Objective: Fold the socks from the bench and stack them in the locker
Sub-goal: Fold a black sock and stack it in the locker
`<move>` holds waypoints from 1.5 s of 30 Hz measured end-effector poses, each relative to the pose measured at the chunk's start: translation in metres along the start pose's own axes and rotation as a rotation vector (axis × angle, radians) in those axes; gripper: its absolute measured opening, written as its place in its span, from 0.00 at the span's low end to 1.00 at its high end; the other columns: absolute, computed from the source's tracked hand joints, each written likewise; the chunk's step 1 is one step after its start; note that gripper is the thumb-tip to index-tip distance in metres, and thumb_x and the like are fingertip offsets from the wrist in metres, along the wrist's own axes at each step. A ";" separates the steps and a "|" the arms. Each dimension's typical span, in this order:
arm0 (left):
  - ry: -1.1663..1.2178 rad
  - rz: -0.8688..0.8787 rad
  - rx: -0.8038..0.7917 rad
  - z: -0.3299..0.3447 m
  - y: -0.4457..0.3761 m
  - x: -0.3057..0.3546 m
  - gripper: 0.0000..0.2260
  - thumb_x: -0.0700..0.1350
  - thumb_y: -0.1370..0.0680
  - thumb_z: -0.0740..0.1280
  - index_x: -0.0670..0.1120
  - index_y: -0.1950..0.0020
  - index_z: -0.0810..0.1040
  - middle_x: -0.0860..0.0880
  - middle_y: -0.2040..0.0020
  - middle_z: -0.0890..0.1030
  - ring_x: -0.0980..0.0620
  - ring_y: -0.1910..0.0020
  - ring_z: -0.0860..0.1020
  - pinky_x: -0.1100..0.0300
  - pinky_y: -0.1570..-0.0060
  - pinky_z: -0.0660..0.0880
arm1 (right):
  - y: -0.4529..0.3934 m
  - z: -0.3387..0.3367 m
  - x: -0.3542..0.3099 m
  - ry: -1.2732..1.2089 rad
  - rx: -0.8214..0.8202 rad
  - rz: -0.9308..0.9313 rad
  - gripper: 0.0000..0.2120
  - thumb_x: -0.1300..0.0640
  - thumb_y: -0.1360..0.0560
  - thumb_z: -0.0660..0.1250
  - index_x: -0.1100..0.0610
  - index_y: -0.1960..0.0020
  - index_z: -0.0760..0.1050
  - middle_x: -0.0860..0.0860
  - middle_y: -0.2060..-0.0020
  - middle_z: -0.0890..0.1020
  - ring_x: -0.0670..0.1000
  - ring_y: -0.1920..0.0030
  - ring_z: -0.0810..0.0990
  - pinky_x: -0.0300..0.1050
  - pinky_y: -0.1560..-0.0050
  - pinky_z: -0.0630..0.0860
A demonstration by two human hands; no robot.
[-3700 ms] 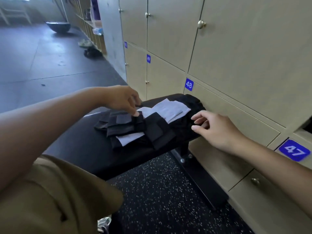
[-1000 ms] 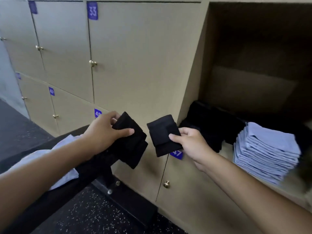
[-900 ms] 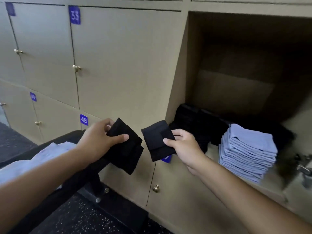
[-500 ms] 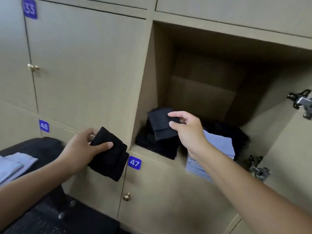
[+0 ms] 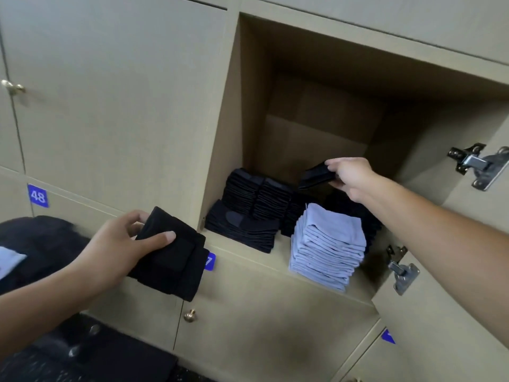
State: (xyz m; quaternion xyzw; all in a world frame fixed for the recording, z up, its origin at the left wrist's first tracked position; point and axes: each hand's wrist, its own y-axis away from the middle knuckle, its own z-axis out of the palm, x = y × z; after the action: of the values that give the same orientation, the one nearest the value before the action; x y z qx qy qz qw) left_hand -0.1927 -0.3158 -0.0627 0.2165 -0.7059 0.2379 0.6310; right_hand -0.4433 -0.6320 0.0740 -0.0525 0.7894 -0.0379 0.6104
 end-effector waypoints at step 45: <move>-0.017 -0.003 -0.033 -0.006 -0.002 -0.005 0.12 0.45 0.27 0.77 0.41 0.50 0.79 0.46 0.57 0.87 0.42 0.59 0.87 0.46 0.54 0.84 | -0.002 0.035 0.005 1.039 -0.030 -0.266 0.10 0.60 0.20 0.63 0.64 0.42 0.78 0.61 0.44 0.80 0.61 0.49 0.80 0.46 0.54 0.75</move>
State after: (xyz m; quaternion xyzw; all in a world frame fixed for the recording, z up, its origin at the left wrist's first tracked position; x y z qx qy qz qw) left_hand -0.1867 -0.3137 -0.0673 0.2091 -0.7146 0.2235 0.6290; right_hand -0.4102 -0.6349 0.0604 -0.1351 0.9746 -0.1244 0.1283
